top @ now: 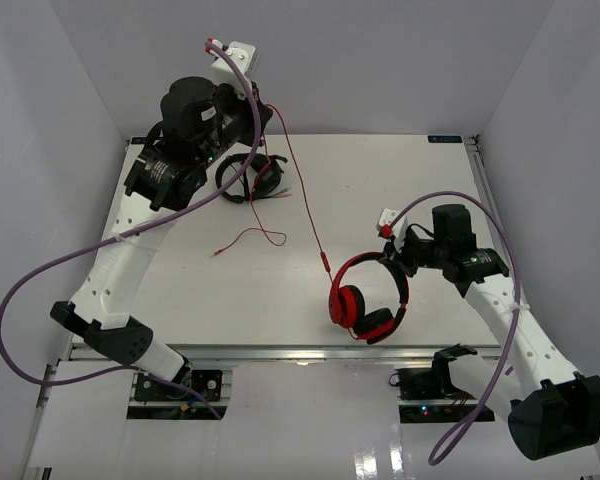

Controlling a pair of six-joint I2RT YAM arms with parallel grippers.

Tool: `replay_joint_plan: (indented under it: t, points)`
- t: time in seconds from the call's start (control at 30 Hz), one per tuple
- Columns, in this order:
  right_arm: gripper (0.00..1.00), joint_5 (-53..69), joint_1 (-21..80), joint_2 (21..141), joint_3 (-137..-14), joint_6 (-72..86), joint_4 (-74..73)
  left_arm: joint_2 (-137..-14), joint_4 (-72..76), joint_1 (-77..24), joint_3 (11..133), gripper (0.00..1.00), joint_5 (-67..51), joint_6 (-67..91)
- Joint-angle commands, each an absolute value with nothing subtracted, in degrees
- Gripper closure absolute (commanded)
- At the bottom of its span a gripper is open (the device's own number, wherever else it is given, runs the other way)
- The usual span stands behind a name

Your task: Wrap the headphones

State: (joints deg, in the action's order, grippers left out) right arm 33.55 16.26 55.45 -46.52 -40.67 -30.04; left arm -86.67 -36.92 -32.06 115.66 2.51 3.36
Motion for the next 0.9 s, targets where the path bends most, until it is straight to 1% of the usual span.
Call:
replay_joint_plan:
  t: [0.0, 0.23, 0.37, 0.43, 0.63, 0.87]
  points:
    - [0.92, 39.9, 16.8, 52.6, -49.3, -41.7, -32.0, -87.4, -34.8, -31.2, 115.3, 1.00, 1.8, 3.3]
    - [0.92, 42.7, 17.3, 50.5, -49.0, -42.5, -33.2, -87.8, -34.4, -29.5, 112.0, 1.00, 0.8, 4.0]
    - [0.92, 44.3, 17.5, 49.5, -49.2, -42.5, -33.7, -87.4, -34.3, -28.1, 107.9, 1.00, -0.1, 4.7]
    - [0.92, 45.2, 17.5, 49.0, -49.5, -42.3, -34.1, -87.0, -33.9, -27.1, 104.9, 1.00, -2.4, 5.1]
    - [0.92, 47.1, 17.6, 47.9, -50.9, -39.7, -34.3, -83.7, -30.9, -24.4, 95.2, 1.00, -4.0, 5.9]
    - [0.92, 49.0, 17.4, 48.3, -54.6, -32.9, -33.2, -78.4, -27.3, -22.2, 82.9, 1.00, -5.7, 6.8]
